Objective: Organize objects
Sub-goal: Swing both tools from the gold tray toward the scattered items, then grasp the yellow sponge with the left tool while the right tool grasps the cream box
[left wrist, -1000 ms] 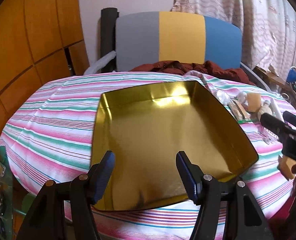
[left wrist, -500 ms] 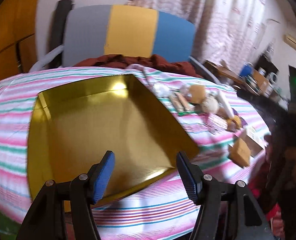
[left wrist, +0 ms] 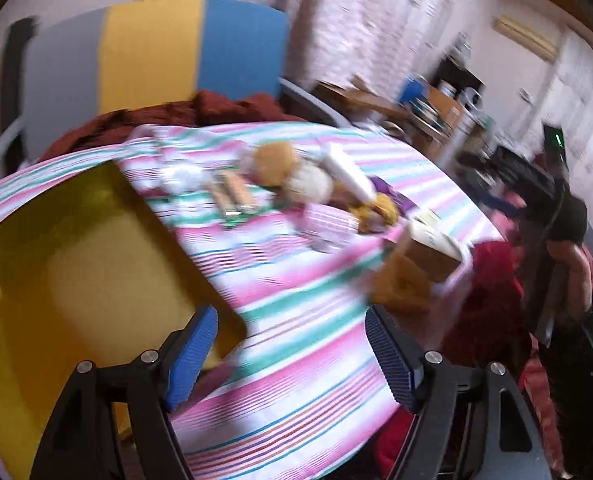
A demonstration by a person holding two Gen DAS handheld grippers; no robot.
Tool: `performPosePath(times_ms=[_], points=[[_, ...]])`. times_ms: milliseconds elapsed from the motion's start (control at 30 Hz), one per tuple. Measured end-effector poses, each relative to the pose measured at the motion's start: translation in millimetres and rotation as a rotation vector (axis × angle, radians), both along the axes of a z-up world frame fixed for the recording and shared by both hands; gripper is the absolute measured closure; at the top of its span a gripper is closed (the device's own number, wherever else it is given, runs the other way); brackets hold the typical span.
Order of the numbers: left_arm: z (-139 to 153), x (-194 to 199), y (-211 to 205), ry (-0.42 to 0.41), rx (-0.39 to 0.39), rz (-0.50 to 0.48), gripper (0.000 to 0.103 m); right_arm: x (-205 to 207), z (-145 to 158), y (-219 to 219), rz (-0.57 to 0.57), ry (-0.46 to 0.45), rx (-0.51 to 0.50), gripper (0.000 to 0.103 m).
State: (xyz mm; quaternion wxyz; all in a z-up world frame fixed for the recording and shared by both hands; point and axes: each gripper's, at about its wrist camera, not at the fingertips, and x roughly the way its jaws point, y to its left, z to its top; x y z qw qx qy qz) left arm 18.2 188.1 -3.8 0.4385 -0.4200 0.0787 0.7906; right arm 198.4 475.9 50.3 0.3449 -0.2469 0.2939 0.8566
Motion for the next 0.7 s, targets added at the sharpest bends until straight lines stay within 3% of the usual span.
performPosePath(times_ms=[133, 400, 700], points=[[-11.1, 10.9, 55.1, -0.008, -0.040, -0.148, 0.025, 10.9, 3.4, 2.6, 0.010, -0.004, -0.016, 0.000], [-34.1, 39.1, 136.1, -0.007, -0.105, -0.346, 0.025, 31.9, 2.5, 9.5, 0.041, -0.044, -0.013, 0.000], [-70.9, 51.6, 185.7, 0.050, -0.218, -0.417, 0.018, 30.8, -8.0, 15.2, 0.093, -0.121, -0.003, 0.000]])
